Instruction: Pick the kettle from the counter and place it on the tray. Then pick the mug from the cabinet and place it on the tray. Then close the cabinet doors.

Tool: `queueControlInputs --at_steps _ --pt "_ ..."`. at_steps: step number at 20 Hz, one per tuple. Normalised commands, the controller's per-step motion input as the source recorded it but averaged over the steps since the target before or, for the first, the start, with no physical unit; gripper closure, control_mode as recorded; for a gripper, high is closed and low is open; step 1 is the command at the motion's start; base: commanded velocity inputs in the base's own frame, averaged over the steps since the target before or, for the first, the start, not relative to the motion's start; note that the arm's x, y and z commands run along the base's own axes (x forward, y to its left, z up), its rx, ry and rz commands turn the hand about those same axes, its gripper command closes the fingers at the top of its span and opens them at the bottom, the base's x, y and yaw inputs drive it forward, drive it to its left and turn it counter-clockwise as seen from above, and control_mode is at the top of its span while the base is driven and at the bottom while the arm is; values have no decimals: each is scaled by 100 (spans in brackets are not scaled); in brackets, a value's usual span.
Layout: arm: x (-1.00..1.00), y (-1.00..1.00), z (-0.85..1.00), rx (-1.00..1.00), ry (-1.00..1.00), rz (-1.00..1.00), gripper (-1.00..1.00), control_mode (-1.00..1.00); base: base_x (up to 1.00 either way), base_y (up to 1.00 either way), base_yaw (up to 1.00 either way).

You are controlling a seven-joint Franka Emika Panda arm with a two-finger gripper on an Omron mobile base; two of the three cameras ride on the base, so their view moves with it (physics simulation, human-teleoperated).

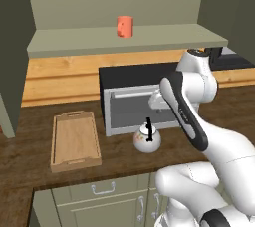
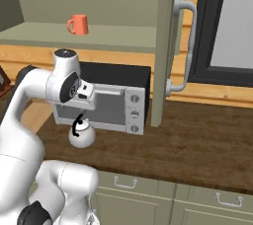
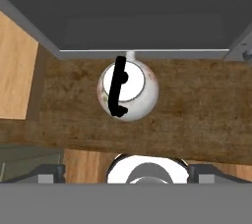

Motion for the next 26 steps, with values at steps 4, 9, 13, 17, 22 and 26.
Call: queueControlInputs --at_steps 4,9,13,17,22,26 --pt "13 45 -36 0 5 -9 -100 -100 0 0 0" --pt "17 41 -36 0 1 -24 -100 -100 0 0 0" --pt "19 28 -35 0 1 -16 -100 -100 0 0 0" --pt "15 9 -33 -3 1 -6 -100 -100 0 0 0" --pt "16 0 -30 -1 6 0 -100 -100 0 0 0" --pt "24 -2 -28 -1 4 0 -100 -100 0 0 0"
